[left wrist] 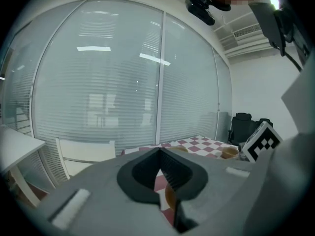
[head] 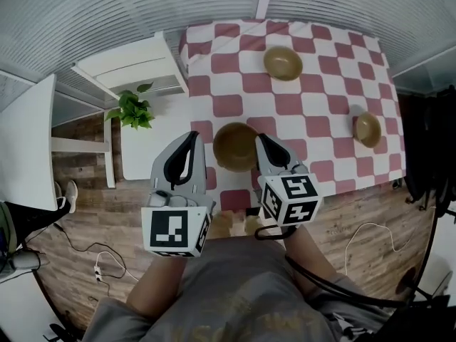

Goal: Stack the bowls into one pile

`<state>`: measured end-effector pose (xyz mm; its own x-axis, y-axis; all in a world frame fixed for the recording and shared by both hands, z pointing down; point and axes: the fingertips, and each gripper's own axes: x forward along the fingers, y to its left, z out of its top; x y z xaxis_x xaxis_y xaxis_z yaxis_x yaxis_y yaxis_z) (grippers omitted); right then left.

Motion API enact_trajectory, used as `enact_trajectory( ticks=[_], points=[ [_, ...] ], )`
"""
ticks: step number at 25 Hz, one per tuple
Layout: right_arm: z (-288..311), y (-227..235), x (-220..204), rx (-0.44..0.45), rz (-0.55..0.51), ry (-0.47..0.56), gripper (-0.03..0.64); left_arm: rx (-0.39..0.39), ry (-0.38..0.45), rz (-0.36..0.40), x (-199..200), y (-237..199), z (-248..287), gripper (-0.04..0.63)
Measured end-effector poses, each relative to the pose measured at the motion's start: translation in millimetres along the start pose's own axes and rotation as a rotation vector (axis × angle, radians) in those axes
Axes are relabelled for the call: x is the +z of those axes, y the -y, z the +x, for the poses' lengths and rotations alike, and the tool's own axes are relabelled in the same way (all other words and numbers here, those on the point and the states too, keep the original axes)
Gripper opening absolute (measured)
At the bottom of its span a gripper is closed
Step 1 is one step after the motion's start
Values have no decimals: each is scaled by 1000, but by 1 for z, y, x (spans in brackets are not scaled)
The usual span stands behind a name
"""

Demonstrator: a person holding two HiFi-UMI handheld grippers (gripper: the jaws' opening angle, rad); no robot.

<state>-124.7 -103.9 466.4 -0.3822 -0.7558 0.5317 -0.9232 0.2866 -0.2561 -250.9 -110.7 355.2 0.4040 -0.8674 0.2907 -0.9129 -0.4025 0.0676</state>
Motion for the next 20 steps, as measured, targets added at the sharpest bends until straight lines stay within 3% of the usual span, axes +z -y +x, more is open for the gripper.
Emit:
enact_trajectory(
  ticks=[11, 20],
  points=[
    [-27, 3, 93, -19, -19, 180, 35, -79, 173, 54, 65, 18, 5, 0],
    [-31, 9, 99, -51, 8, 197, 35, -159, 193, 72, 75, 30, 17, 0]
  ],
)
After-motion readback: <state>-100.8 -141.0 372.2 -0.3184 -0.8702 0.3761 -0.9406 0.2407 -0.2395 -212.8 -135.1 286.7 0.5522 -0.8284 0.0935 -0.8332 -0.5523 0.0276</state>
